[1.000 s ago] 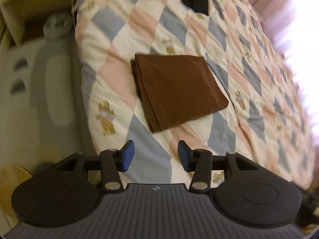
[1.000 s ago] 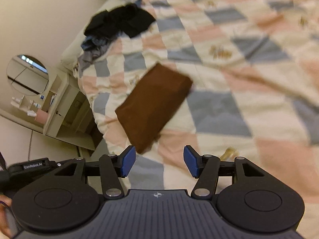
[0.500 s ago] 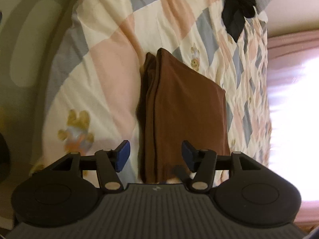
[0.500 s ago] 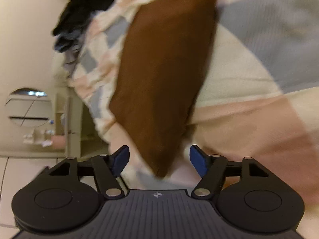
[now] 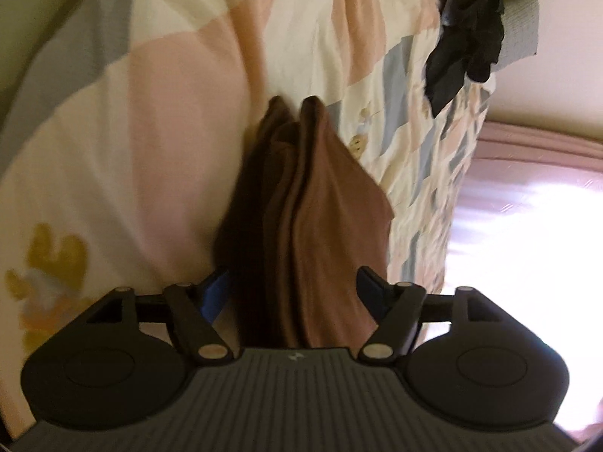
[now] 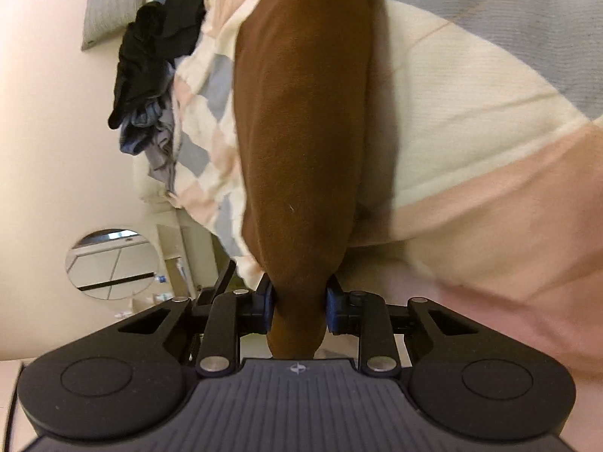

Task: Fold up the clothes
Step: 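Grasp the brown bundle edge with both tools side by side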

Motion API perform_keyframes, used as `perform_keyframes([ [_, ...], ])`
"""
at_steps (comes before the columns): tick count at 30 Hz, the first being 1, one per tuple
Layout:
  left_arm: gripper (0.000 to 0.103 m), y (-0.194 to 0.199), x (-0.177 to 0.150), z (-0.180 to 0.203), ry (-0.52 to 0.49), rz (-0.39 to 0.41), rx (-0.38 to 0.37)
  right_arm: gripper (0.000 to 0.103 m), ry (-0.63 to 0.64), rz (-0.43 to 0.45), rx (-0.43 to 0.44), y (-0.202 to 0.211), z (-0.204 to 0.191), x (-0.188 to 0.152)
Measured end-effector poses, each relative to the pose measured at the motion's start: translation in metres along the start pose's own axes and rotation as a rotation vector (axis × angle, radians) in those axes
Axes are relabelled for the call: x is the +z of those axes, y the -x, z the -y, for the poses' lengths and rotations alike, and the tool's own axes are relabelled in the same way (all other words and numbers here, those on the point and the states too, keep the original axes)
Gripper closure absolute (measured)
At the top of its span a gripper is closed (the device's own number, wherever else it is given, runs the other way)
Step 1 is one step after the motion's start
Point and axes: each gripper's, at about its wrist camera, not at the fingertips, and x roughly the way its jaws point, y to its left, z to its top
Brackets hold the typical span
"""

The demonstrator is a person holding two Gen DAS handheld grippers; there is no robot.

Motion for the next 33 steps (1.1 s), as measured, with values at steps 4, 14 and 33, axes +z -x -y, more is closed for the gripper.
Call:
perform_keyframes([
  [4, 0.043, -0.021, 0.008, -0.002, -0.022, 0.012, -0.012, 0.077, -0.017, -0.007, 0.038, 0.002, -0.003, 0.002],
  [14, 0.072, -0.037, 0.011, 0.006, -0.208, -0.032, 0.032, 0.058, 0.204, -0.147, -0.164, 0.014, -0.032, 0.032],
  [33, 0.069, -0.056, 0.032, 0.014, -0.265, -0.179, 0.075, 0.037, 0.736, -0.614, -0.228, -0.076, -0.096, 0.256],
])
